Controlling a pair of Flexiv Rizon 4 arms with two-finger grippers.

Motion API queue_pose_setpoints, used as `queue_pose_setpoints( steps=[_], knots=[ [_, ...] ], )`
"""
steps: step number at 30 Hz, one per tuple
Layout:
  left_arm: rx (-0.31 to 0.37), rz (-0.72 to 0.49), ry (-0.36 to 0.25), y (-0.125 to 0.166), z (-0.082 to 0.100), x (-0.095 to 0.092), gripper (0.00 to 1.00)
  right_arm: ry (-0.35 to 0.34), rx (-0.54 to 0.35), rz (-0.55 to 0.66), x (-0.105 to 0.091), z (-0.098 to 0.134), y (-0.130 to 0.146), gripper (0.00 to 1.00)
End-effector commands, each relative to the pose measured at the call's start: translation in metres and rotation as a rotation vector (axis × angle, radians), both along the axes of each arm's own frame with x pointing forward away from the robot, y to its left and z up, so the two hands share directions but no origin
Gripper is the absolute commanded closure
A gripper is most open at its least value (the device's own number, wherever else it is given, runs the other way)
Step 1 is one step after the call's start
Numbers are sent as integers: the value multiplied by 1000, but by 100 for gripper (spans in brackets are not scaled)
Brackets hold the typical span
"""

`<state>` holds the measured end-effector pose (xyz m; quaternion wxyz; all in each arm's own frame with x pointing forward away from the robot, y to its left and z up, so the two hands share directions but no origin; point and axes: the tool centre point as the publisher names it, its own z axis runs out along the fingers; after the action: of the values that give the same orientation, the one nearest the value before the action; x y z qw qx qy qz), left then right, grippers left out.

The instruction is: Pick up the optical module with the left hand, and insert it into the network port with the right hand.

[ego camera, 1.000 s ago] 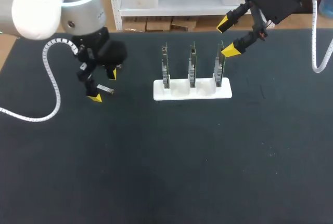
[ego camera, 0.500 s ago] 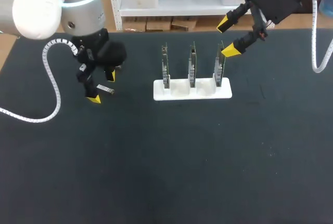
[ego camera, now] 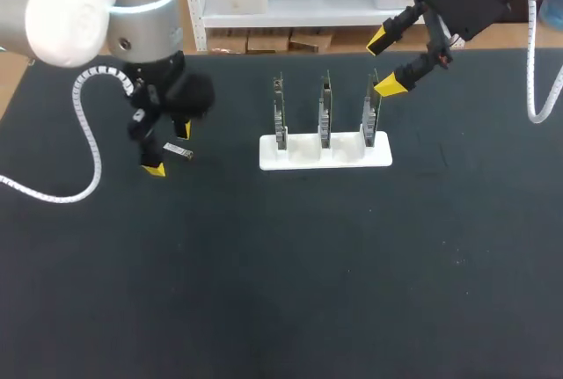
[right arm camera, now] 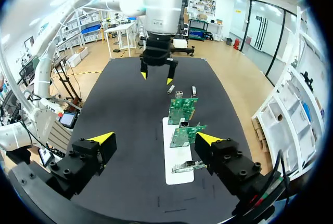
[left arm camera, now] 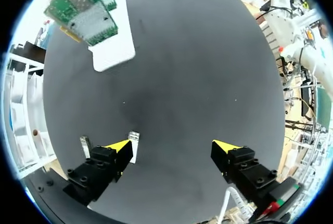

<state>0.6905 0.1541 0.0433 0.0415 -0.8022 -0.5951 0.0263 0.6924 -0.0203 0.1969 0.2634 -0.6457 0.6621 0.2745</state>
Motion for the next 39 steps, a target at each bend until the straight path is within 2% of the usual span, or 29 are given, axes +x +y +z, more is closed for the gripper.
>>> queue_pose_setpoints(
  steps=[1, 4, 8, 11, 21, 26, 27, 39],
  knots=[
    [-9, -16, 9, 3, -3, -7, 0, 0, 2, 2, 1, -1, 0, 0],
    [-1, -20, 8, 6, -4, -10, 0, 0, 2, 2, 1, -1, 0, 0],
    [-10, -42, -24, 6, -9, -10, 0, 0, 2, 2, 1, -1, 0, 0],
    [-3, -43, -18, 3, -13, -5, 0, 0, 2, 2, 1, -1, 0, 0],
    [7, -74, -32, -10, -10, 7, 0, 0, 2, 2, 1, -1, 0, 0],
    [22, -76, -18, -11, -14, 16, 0, 0, 2, 2, 1, -1, 0, 0],
    [8, -71, -9, -11, -14, 18, 0, 0, 2, 2, 1, -1, 0, 0],
    [18, -54, -2, -10, -21, 26, 0, 0, 2, 2, 1, -1, 0, 0]
  ],
)
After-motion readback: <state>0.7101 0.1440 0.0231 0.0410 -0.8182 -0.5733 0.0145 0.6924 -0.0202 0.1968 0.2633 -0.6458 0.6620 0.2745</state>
